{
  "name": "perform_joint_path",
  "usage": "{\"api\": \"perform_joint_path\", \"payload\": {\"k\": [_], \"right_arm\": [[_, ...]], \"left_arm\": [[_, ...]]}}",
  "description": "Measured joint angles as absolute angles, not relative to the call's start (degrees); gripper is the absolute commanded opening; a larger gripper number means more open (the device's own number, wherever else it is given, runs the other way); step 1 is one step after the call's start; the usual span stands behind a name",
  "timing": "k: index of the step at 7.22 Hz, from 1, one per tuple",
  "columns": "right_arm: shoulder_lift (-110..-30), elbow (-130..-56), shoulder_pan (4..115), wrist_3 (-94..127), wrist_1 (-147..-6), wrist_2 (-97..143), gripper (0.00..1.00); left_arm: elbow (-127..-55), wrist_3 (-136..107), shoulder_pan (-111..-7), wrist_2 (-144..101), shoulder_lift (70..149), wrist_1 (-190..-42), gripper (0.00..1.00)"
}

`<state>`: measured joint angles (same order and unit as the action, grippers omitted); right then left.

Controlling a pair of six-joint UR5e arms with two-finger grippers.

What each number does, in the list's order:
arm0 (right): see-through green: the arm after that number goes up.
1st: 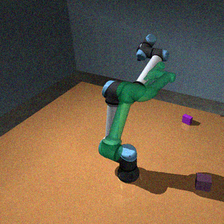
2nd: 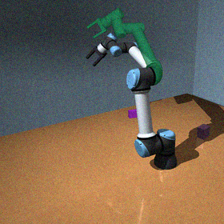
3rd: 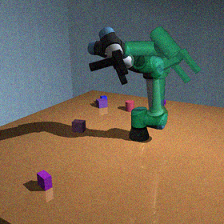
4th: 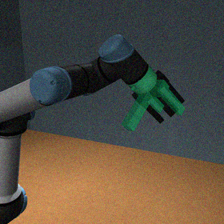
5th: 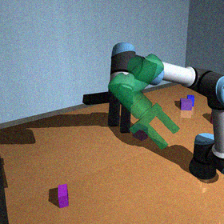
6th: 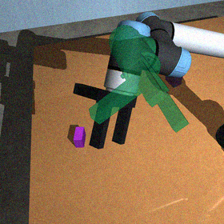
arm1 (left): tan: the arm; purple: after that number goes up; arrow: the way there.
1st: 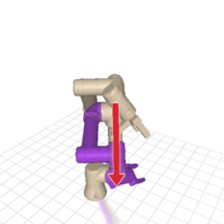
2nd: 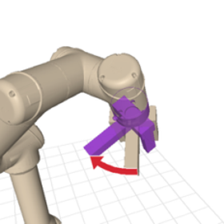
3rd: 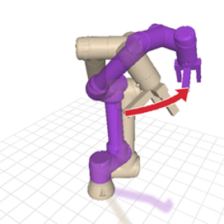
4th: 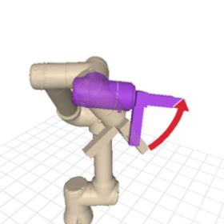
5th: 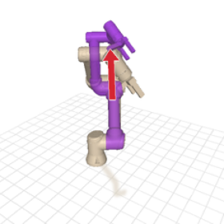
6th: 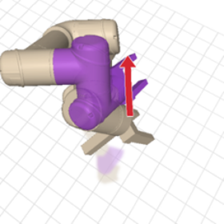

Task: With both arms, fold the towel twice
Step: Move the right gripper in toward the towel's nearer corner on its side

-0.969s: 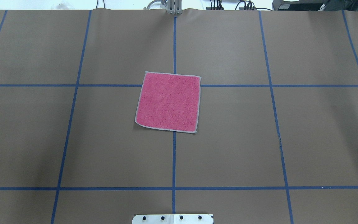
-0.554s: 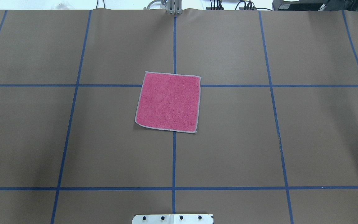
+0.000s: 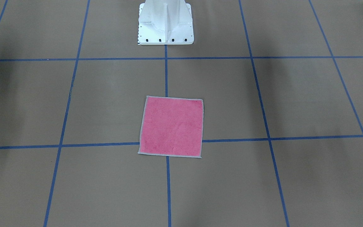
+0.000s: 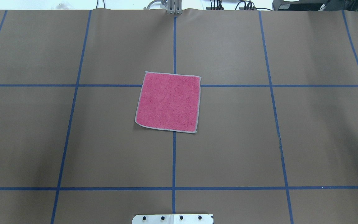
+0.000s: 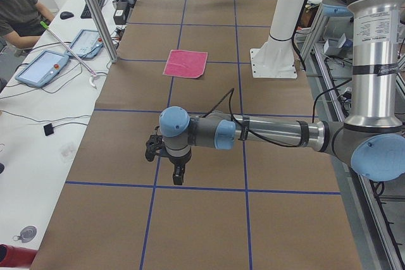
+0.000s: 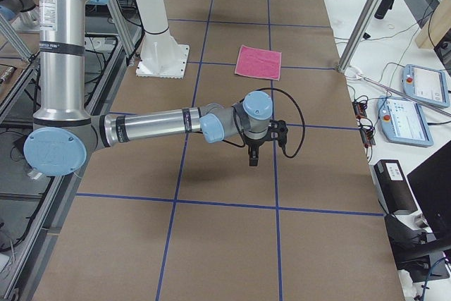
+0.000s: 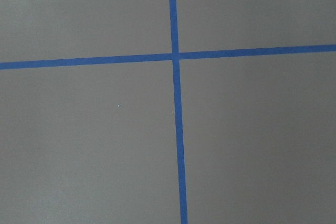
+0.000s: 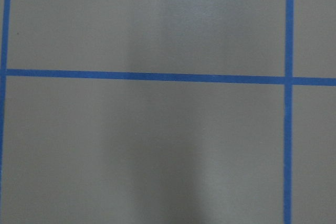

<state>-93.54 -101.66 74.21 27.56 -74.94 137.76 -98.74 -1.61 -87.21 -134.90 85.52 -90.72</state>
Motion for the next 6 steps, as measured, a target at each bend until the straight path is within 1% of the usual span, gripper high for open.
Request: {"api": "perform_joint_path", "payload": {"k": [1,3,6], "right_arm": [[-93.48,-101.67,71.43,32.73,-70.44,137.62,1.00],[-92.99,-102.02,67.15,38.36,-66.13,137.47,1.00],[-87.08,-103.66,59.18,53.36,-65.39,134.08,1.00]], "left_arm": [[-98.71,-1.66,-87.17,-134.91,85.52,-90.93,1.00],[-98.79,-2.09,-87.06,-134.91,85.70,-91.06,0.99],[-98.77,-3.52,-86.72,-134.88,86.09,-92.75,1.00]]}}
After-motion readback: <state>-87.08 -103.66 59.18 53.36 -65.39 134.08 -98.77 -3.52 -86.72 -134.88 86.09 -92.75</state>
